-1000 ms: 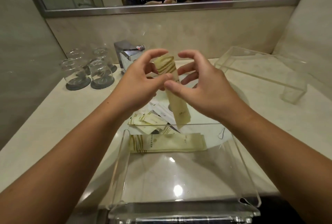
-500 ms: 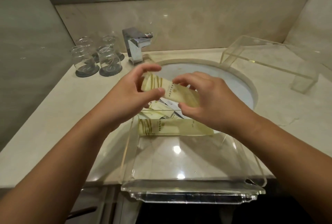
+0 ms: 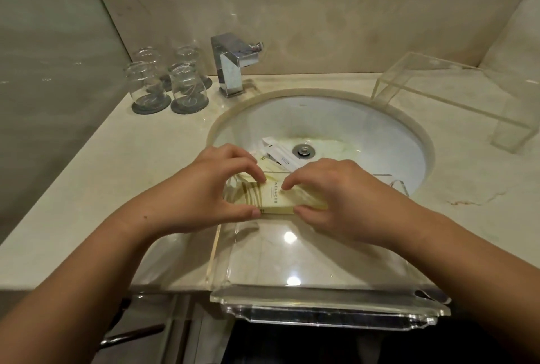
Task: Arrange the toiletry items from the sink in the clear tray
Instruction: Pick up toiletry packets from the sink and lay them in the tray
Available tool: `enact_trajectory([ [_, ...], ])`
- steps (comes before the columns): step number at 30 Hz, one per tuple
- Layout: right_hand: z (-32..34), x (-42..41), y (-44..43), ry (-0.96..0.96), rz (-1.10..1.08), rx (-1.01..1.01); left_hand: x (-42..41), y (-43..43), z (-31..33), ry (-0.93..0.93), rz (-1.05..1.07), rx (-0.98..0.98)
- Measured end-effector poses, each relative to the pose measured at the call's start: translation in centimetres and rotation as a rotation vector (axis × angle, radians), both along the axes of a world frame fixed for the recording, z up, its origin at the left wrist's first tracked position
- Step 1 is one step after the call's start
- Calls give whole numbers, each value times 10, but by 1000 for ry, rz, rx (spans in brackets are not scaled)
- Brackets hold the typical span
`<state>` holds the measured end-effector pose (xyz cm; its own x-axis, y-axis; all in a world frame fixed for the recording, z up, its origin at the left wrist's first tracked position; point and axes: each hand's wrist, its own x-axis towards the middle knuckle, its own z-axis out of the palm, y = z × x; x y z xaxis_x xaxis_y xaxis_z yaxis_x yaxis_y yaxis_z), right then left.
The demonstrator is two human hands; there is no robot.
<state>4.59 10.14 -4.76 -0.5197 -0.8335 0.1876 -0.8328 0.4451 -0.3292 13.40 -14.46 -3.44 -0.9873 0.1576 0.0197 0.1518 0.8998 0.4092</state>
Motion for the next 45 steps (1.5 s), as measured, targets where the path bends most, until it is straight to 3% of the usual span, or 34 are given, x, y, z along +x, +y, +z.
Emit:
enact_trajectory([
  [11, 0, 0, 12, 62, -22, 42, -6, 8, -6, 15, 4, -22],
  [27, -3, -6, 14, 9, -45, 15, -10, 8, -7, 0, 17, -56],
  [34, 23, -23, 11, -9, -54, -137, -20, -2, 9, 87, 33, 109],
  [40, 32, -65, -1, -59, -135, -145, -61, -17, 14, 117, 120, 200],
  [45, 14, -103, -5, -239, -208, -46, -102, -22, -1, 37, 84, 132],
])
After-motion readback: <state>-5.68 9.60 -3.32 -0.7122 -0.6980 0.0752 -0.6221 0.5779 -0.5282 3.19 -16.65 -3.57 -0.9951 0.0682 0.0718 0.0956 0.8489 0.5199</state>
